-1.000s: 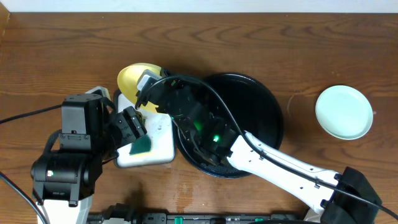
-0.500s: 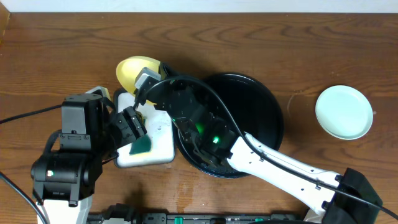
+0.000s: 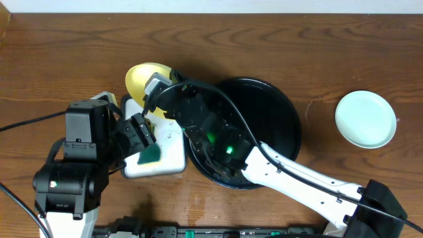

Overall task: Clean dirty plates on tray and stack at the side
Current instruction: 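Carry the yellow plate right and set it on the green plate stack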

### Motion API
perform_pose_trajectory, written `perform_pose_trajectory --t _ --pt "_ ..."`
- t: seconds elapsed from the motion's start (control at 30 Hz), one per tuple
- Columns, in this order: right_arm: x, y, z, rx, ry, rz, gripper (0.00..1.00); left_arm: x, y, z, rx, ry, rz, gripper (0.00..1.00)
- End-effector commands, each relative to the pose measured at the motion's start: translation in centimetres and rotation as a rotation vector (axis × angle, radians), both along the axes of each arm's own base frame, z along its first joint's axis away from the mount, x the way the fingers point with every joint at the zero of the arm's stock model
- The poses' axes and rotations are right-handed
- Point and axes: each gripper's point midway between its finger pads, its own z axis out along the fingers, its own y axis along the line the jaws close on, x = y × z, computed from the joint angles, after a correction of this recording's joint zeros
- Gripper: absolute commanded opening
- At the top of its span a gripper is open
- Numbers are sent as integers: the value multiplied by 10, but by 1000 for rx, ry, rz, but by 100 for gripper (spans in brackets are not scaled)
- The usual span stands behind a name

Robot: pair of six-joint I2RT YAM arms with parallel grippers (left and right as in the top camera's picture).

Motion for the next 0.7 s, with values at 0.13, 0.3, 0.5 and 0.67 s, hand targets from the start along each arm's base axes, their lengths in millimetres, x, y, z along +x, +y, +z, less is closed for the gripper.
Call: perform_pose_trajectory --t 0.13,0.3,0.5,0.67 --pt "14 -49 5 319 121 -300 1 1 -1 7 -5 -17 -6 83" --pt "16 -99 -37 597 482 -456 1 1 -1 7 -5 -17 -6 83" --pt "24 -186 -60 766 864 -559 1 1 -1 7 -5 -17 -6 83" --pt "30 -303 -62 903 935 -771 1 1 -1 7 -5 -17 -6 84"
